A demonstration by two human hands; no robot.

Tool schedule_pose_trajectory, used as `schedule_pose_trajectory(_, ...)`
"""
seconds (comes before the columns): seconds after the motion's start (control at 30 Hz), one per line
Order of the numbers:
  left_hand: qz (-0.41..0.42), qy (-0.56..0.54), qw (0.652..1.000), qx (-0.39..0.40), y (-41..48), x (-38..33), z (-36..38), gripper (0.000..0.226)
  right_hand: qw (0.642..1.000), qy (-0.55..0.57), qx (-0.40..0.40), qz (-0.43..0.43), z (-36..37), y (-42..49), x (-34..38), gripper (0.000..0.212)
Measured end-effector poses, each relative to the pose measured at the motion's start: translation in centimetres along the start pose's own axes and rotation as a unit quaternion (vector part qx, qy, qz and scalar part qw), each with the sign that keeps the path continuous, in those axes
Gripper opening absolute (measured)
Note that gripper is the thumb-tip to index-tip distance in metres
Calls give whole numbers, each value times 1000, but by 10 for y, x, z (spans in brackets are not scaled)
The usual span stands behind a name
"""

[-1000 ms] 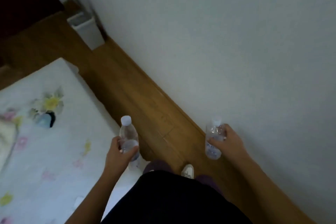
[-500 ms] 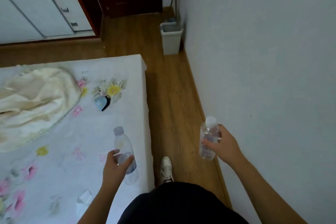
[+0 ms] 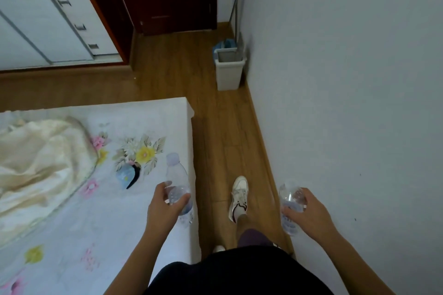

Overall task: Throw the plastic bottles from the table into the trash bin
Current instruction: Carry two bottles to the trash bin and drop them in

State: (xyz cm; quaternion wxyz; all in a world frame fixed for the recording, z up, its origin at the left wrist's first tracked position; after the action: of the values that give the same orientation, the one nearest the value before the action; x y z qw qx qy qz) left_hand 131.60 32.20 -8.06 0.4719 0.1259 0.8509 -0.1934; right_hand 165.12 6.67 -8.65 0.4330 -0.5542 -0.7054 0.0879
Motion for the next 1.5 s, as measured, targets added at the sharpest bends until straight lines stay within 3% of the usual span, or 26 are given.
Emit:
schedule_pose_trajectory(0.1,-13,6,1000,1,47,-6,4,82,1000,-3,6,17,1,45,24,34)
schedule_pose_trajectory(0.3,-61,23,997,-29,154,-12,-7,90,999,-14,50,6,7,150,125,49)
schedule_pose_trajectory(0.47,-78,42,992,-95,228,-31,-32,73,990,-49,114,-70,22,218,253,71)
schedule_pose_trajectory(0.73,-142,9,975,-169,323,-23,-68,52,974,-57,150,-157,34,295,451,68)
schedule_pose_trajectory(0.97,-105,27,987,-117,486,-49,-70,82,984,-48,127,-111,33,382,524,67)
schedule_pose_trajectory(1.23,-6,39,999,-12,673,-130,-47,46,998,-14,43,-46,-9,455,556,55)
schedule_pose_trajectory(1.5,-5,8,1000,9,805,-158,-30,45,999,-42,27,3,-11,550,610,44)
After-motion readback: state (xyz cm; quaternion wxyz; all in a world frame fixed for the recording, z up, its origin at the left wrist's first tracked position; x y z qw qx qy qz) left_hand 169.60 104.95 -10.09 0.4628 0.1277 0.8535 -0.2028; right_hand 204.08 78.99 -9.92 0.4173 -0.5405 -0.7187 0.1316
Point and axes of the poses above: each hand's wrist, its own y-axis towards the middle knuckle, its own z-axis out of the palm, x = y × z, the point moved 10 cm from there along y, towards the middle knuckle, and after that the axes turned 14 degrees about z, right-handed, at the moved point
